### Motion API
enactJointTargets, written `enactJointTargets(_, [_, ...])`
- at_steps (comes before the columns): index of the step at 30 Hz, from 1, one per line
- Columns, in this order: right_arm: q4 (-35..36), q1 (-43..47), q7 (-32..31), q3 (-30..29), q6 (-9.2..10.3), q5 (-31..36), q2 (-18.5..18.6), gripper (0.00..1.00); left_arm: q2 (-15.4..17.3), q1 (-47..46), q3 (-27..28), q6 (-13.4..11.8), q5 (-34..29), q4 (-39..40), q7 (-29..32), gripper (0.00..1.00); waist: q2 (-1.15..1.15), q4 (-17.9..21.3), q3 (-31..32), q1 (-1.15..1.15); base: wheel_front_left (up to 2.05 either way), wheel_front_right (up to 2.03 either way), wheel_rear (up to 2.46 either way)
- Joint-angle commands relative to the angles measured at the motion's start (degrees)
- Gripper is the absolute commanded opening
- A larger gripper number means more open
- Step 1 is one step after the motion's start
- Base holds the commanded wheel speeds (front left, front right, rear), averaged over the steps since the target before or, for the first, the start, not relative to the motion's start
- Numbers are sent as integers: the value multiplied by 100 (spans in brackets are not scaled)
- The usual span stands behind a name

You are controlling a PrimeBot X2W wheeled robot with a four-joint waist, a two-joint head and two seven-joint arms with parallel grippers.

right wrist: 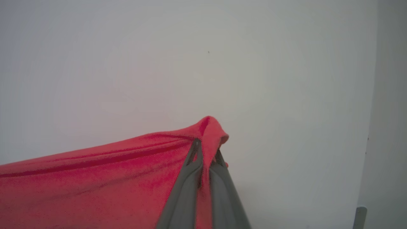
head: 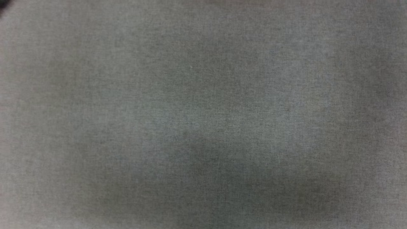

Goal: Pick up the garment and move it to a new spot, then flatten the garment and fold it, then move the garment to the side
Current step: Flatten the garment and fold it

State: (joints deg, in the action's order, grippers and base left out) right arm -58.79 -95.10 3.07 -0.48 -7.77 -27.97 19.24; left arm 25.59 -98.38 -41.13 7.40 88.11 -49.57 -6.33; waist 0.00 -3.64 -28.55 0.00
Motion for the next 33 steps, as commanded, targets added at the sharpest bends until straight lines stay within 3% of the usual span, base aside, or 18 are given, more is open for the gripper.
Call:
enactJointTargets(1, [-136,209,-10,34,48,3,109,0,46,261,-21,-1,11,32,27,0,0,19,-63,0,0,0,0])
enactJointTargets(8, [-55,1416,-445,709,31,-475,13,0,66,1993,-29,7,415,1331,-61,0,0,10,-179,0,0,0,0])
enactJointTargets(12, [733,2494,-968,1180,30,-1210,167,0,175,3238,-100,9,477,2318,-311,0,0,-22,-121,0,0,0,0])
enactJointTargets(15, [1548,3425,-1375,1388,30,-1812,498,0,321,4188,-240,8,409,3035,-457,0,0,-10,-9,0,0,0,0])
enactJointTargets(20, [2787,4927,-2037,1214,30,-2701,989,0,462,5408,-444,9,299,3736,-660,0,0,-50,254,0,0,0,0])
enactJointTargets(25, [4030,6307,-2587,887,30,-3047,1290,0,742,6361,-471,10,140,4301,-806,0,0,1,535,0,0,0,0])
enactJointTargets(33, [5756,8491,-3347,-175,30,-2995,1148,0,1361,7669,-351,10,-209,5287,-879,0,0,-2,901,0,0,0,0])
